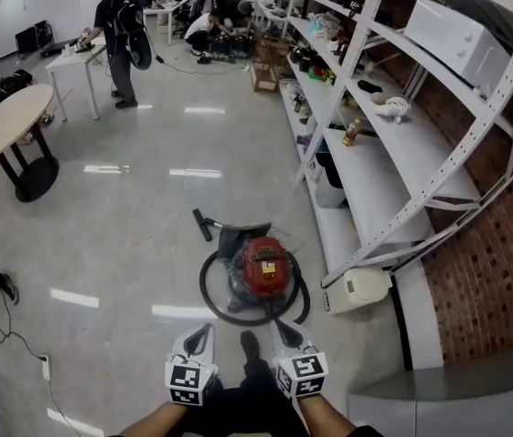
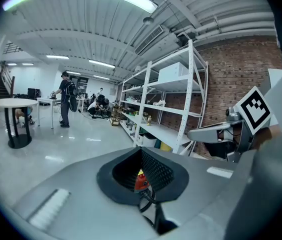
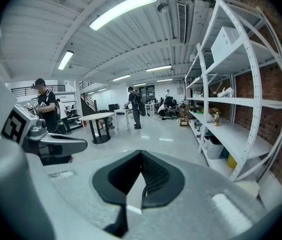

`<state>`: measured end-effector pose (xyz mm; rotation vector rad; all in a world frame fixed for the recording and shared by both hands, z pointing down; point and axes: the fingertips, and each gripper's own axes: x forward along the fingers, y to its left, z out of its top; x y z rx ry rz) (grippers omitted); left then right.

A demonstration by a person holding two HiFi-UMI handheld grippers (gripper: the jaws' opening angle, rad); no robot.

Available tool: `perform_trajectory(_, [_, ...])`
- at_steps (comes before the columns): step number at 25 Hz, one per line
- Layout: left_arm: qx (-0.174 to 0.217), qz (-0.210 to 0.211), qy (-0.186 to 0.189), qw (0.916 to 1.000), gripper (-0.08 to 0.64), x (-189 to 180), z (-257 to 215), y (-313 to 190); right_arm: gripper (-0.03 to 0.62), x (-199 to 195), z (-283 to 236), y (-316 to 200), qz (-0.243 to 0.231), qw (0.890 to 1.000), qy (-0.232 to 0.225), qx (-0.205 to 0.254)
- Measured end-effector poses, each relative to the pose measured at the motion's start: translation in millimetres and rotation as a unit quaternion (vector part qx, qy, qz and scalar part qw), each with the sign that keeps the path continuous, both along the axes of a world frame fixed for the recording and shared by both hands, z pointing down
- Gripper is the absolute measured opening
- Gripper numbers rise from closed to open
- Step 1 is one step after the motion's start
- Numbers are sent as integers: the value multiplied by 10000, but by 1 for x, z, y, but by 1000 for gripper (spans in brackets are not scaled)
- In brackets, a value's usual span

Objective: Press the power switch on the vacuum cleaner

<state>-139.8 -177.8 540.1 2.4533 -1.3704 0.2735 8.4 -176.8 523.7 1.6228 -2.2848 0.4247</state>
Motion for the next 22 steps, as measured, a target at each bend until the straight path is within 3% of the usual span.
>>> perform_trajectory(7, [-161, -196, -61, 9997, 14, 24, 15, -48, -8, 22, 23, -48, -195, 9995, -31, -246])
perform_trajectory(22, [-854, -160, -300, 9958, 14, 117, 85, -171, -8, 93, 121, -168, -396, 9906, 43, -1312])
